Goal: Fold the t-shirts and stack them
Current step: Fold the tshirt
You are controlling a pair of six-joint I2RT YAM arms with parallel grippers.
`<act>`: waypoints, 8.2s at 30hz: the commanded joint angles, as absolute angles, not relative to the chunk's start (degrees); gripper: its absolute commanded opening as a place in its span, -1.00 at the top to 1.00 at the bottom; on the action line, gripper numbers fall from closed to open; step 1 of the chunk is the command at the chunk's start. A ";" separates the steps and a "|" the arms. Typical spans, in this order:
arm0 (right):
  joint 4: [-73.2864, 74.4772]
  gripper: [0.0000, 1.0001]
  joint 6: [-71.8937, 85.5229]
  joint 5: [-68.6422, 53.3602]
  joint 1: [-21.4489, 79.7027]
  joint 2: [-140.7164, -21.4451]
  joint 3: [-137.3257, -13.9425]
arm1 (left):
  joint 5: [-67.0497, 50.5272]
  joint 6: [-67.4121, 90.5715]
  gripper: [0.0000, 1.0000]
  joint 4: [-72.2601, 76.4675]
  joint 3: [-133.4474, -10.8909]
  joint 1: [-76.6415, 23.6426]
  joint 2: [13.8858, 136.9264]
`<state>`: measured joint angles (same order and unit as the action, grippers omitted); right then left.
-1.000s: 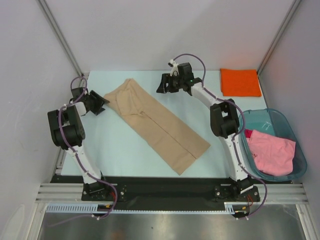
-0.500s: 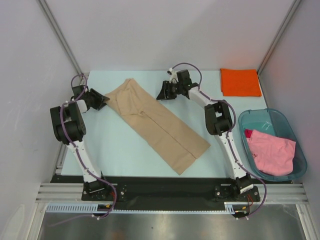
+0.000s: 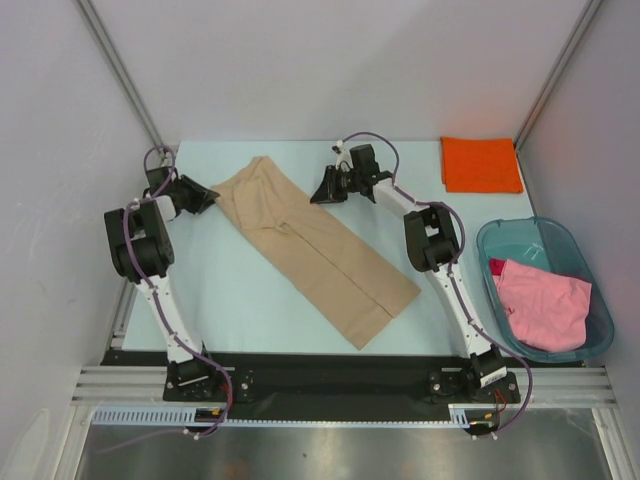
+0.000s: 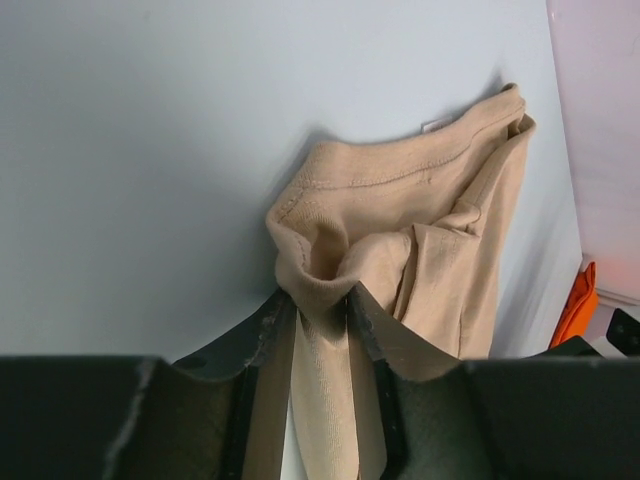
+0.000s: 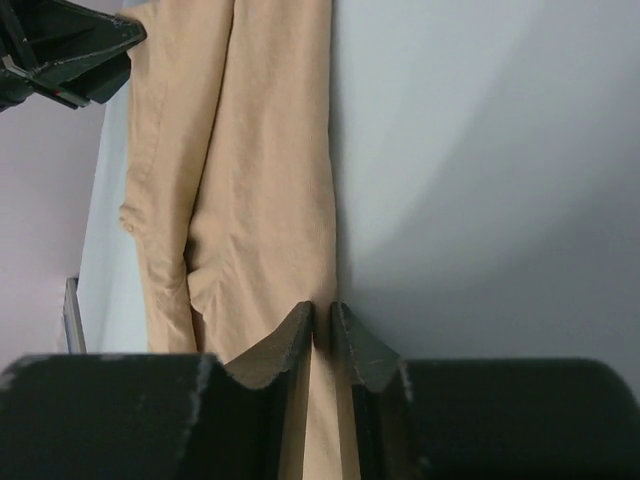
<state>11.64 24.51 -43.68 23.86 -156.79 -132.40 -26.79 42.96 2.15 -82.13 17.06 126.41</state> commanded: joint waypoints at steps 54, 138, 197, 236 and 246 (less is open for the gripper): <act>22.14 -0.29 27.60 -10.02 10.80 -88.35 -55.50 | -9.48 51.50 -0.20 5.27 -46.52 -15.44 83.70; 29.27 0.04 44.39 -6.76 35.42 -50.45 -20.30 | -2.29 71.01 0.19 2.55 -9.67 -58.45 58.18; 19.95 1.00 26.99 -23.11 18.11 -97.90 -67.58 | -14.33 46.23 0.99 -1.76 -50.44 -20.48 84.98; 30.58 0.10 19.34 -13.64 11.94 -115.42 -91.44 | -4.40 32.96 -0.03 -12.92 -68.40 -15.02 94.78; 21.80 0.05 20.30 -4.13 26.54 -106.42 -77.78 | -11.85 37.09 0.14 -0.80 -56.86 -24.61 95.51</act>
